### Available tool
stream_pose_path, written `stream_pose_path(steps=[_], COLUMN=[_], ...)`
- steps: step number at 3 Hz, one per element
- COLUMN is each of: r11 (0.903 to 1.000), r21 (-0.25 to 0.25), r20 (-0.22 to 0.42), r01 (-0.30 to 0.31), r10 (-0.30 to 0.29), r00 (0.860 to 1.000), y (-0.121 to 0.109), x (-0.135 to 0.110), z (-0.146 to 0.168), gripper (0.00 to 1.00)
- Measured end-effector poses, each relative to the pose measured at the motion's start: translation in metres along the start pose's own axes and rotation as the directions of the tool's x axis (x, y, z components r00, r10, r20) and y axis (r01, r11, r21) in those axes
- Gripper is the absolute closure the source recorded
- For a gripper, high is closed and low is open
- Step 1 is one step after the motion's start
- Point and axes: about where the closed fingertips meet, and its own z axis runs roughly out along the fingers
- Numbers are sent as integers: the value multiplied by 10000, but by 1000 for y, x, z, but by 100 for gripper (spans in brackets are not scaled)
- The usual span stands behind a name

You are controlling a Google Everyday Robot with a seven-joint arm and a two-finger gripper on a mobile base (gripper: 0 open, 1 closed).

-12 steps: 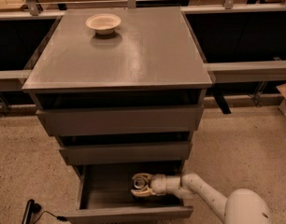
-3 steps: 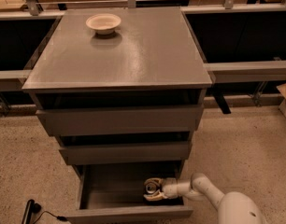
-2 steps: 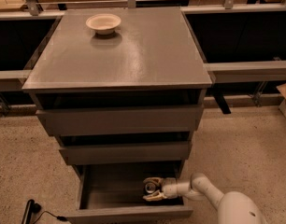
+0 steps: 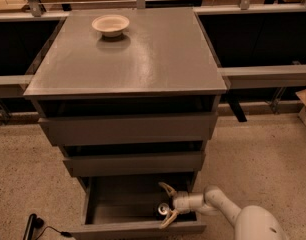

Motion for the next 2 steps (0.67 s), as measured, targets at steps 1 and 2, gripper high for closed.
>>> stream_pose_path(steps=[1, 2], r11=[9973, 9974], r21=[690, 513], r20=[-190, -53], r01=[-260, -506], r10=[274, 509], r00=[9994, 9987], y=[6, 24], x=[-10, -9], z=[-21, -12], gripper=[0, 0])
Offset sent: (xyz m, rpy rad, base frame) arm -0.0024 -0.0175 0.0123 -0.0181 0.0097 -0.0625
